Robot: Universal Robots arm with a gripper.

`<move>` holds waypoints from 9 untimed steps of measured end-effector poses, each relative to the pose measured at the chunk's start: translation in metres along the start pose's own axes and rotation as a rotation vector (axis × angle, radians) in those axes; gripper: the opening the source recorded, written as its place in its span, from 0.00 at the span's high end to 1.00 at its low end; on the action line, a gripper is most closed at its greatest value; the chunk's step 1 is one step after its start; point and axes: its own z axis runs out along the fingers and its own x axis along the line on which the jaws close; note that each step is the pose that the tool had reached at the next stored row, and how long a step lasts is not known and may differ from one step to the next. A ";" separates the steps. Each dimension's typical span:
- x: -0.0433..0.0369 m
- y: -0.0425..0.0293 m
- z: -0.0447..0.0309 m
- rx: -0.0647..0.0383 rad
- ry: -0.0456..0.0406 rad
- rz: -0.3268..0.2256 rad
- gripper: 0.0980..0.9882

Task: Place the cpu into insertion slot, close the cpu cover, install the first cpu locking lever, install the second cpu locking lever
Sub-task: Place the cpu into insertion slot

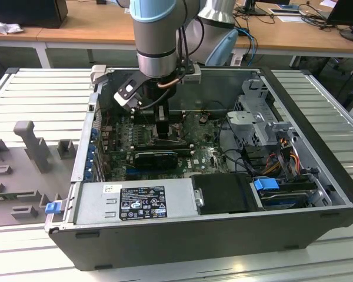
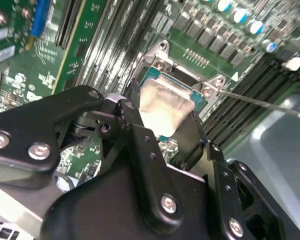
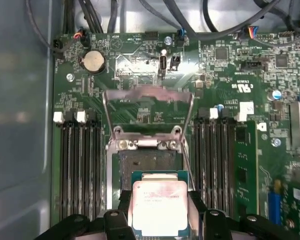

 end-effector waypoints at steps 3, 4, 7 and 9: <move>0.0023 0.0044 0.0043 0.001 0.0002 -0.010 0.52; 0.0031 0.0047 0.0050 0.001 0.0007 -0.015 0.52; 0.0055 0.0062 0.0071 0.006 -0.0028 -0.020 0.52; 0.0063 0.0071 0.0107 0.013 -0.0031 -0.020 0.52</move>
